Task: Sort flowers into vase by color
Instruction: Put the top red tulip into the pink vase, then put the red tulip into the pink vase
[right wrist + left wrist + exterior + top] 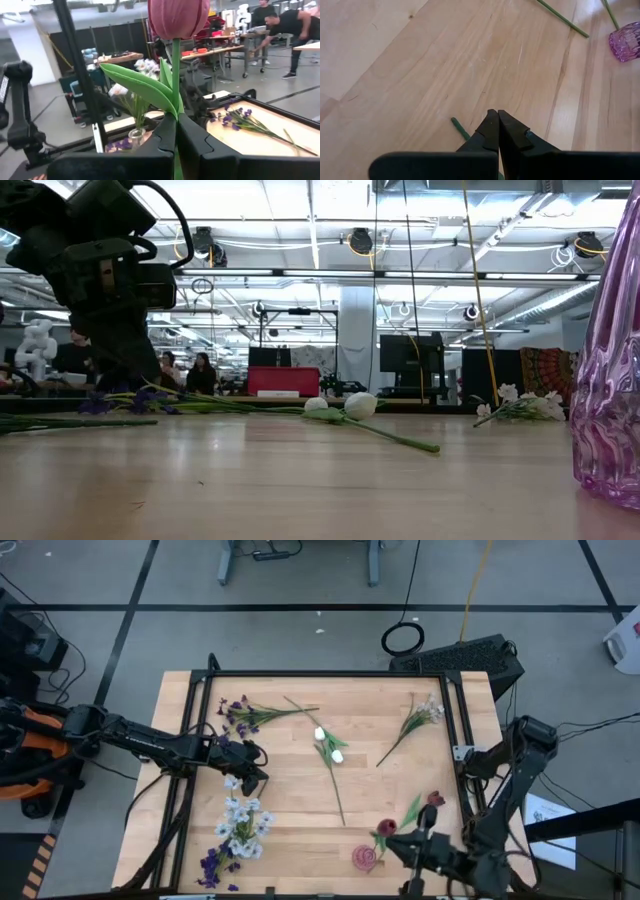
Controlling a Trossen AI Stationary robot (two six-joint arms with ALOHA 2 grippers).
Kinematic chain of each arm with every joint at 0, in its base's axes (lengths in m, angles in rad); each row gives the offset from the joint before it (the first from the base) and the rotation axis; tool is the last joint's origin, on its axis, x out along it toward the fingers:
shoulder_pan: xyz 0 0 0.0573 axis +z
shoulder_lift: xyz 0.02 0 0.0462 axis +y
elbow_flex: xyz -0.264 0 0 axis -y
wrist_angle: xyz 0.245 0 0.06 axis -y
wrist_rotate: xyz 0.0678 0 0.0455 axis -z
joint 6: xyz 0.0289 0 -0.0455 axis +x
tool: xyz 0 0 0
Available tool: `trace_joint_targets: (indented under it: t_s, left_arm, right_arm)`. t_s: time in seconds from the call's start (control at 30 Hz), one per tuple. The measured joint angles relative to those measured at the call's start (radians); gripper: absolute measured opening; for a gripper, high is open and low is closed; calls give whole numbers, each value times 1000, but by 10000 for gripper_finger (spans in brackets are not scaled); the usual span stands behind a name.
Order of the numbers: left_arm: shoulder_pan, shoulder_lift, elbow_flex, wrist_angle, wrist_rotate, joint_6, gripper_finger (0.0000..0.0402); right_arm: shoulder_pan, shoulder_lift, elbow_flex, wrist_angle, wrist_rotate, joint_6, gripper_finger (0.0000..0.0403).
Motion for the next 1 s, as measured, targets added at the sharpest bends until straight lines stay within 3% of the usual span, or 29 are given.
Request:
trace_joint_targets:
  t_s: [0.4, 0.8, 1.0]
  left_arm:
    - [0, 0, 0, 0, 0, -1, 4]
    - [0, 0, 0, 0, 0, 0, 12]
    - [0, 0, 0, 0, 0, 0, 13]
  right_arm:
    - [-13, 99, 0, -10, 0, 107, 5]
    - [-11, 82, 0, -33, -51, 169, 96]
    - [-8, 53, 0, -82, -54, 171, 115]
